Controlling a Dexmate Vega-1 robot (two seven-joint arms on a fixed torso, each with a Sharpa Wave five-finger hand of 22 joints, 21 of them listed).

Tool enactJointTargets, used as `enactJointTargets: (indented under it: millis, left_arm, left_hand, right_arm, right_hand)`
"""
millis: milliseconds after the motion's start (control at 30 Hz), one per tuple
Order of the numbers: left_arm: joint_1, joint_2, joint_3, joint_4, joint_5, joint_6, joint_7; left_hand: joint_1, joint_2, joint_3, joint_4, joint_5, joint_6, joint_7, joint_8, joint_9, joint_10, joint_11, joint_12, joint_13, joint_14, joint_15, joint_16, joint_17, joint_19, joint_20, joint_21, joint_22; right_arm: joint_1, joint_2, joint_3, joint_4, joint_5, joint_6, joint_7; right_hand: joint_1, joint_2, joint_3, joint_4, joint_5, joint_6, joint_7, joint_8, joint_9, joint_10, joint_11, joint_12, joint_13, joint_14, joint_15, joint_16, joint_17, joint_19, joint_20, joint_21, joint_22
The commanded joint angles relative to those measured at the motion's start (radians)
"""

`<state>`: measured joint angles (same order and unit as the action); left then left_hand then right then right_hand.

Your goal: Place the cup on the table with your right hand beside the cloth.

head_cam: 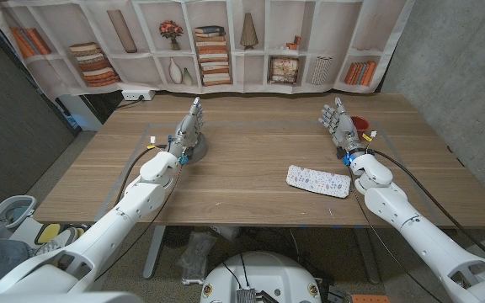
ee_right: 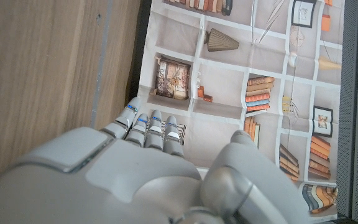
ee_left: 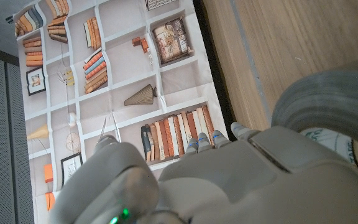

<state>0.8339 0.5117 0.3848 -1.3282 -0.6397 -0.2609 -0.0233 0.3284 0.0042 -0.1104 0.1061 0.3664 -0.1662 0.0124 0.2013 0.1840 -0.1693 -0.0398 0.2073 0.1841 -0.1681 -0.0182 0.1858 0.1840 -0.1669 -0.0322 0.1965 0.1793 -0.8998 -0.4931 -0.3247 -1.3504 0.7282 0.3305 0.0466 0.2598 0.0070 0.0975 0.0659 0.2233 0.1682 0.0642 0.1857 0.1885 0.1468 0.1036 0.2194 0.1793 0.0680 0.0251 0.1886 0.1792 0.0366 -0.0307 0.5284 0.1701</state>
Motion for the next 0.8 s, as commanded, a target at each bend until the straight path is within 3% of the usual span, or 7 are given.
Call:
enactJointTargets:
  millis: [33, 800]
  left_arm:
    - [0.0, 0.009, 0.002, -0.021, 0.003, 0.012, 0.001]
    - [-0.003, 0.024, 0.0, -0.041, 0.006, 0.041, 0.015]
  left_hand:
    - [0.009, 0.003, 0.003, 0.005, 0.005, 0.007, 0.001, 0.008, 0.002, -0.004, -0.001, 0.008, 0.003, -0.037, 0.002, 0.01, 0.001, -0.044, -0.077, 0.009, 0.002]
    - [0.017, 0.011, 0.002, 0.002, 0.006, 0.016, 0.001, 0.008, 0.002, 0.007, -0.004, 0.009, 0.003, -0.027, 0.003, 0.011, 0.001, -0.04, -0.07, 0.01, 0.002]
  right_arm:
    - [-0.014, -0.003, 0.014, -0.027, 0.024, 0.029, 0.034]
    - [-0.055, -0.037, 0.029, -0.088, 0.022, 0.034, 0.031]
  right_hand:
    - [0.009, 0.003, 0.007, -0.003, 0.004, 0.01, 0.0, 0.011, 0.002, 0.012, -0.001, 0.006, 0.005, 0.014, 0.001, 0.006, 0.004, 0.009, -0.007, -0.002, 0.003]
    - [0.025, 0.011, 0.013, -0.014, 0.002, 0.018, 0.0, 0.014, 0.002, 0.029, -0.004, 0.009, 0.005, 0.026, 0.001, 0.008, 0.002, 0.022, -0.003, -0.012, 0.004]
